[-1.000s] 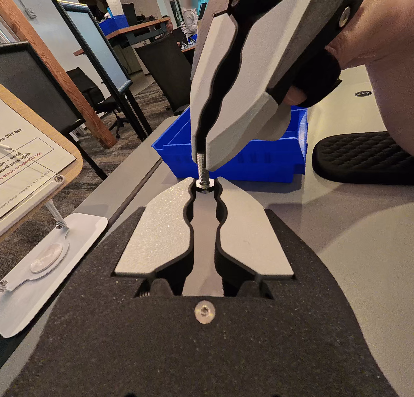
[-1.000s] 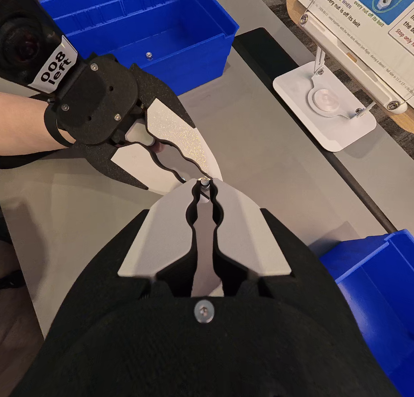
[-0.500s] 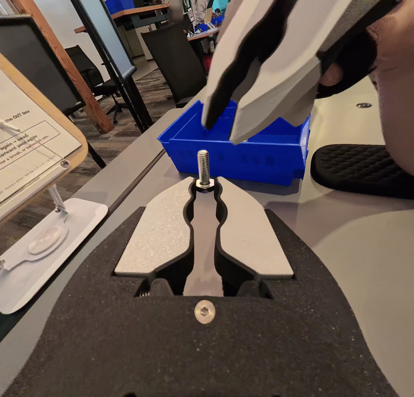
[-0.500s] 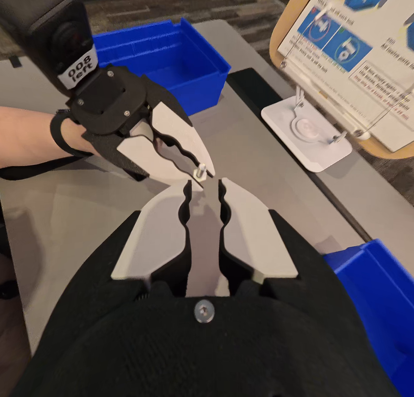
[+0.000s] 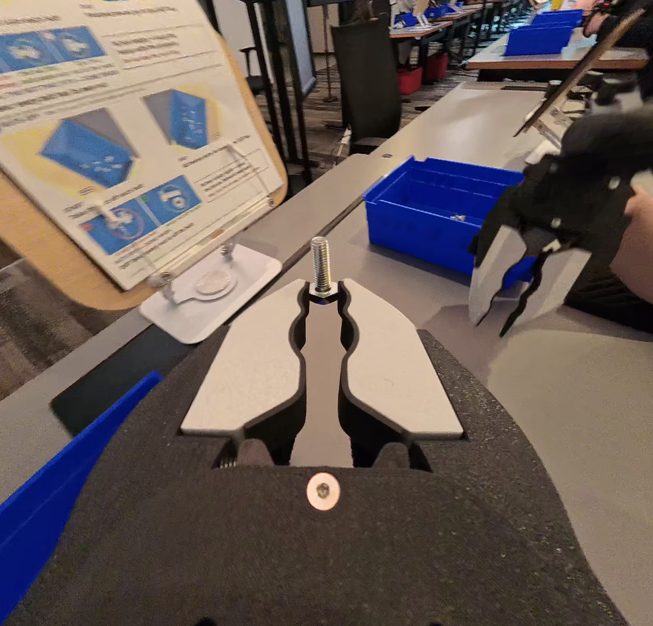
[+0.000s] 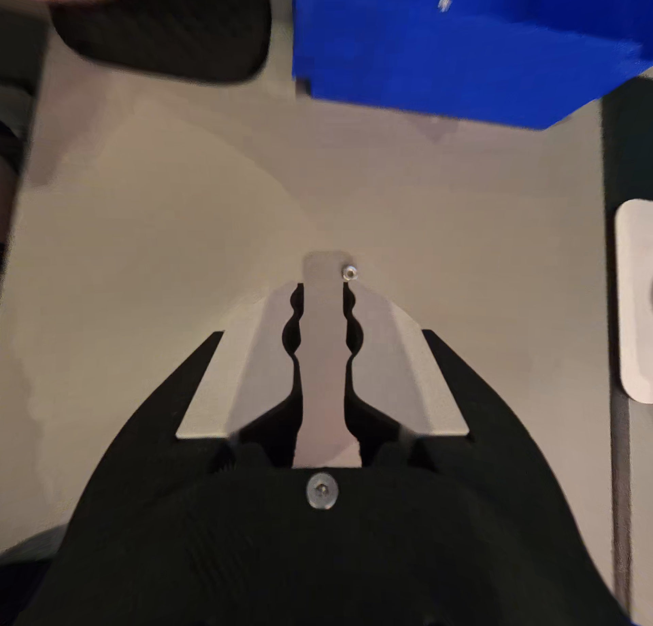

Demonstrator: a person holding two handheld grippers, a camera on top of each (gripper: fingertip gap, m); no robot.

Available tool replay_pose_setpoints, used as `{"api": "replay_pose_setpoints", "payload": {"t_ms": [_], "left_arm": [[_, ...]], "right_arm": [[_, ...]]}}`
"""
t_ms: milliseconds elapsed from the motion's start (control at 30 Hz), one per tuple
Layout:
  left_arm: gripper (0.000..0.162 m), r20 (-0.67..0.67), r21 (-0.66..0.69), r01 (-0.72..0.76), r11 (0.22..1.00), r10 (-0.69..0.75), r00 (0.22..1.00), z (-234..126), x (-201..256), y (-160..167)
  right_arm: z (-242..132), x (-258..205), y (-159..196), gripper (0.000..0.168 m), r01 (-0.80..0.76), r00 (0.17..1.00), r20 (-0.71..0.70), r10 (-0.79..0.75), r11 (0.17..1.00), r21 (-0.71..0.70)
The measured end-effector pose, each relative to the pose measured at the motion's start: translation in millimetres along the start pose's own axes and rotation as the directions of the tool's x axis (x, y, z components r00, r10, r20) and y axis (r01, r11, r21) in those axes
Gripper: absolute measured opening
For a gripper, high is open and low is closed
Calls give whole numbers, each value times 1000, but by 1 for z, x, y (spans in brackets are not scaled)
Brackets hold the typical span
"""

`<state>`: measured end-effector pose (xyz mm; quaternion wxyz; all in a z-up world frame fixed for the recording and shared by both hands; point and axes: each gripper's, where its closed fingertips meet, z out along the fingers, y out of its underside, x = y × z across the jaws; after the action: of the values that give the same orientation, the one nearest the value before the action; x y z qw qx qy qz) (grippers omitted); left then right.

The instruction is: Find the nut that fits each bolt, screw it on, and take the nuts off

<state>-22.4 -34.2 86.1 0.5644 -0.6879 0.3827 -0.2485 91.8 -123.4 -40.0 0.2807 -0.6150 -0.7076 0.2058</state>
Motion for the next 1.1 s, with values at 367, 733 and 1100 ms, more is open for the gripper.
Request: {"api": "replay_pose_setpoints", "payload": {"t_ms": [367,733,1100], "left_arm": [[15,42,104,0,995,-4,999,-33,-11,-23],[14,5,150,0,989,-1,1000,-45,-4,-35],[15,-17,133,8,991,-6,1000,-37,0,-32]], "right_arm": [[92,18,54,24,142,988,120,-93,849,-509],[109,22,57,26,129,987,147,-57,829,-545],[111,25,59,21,115,984,174,-29,853,-510]]}}
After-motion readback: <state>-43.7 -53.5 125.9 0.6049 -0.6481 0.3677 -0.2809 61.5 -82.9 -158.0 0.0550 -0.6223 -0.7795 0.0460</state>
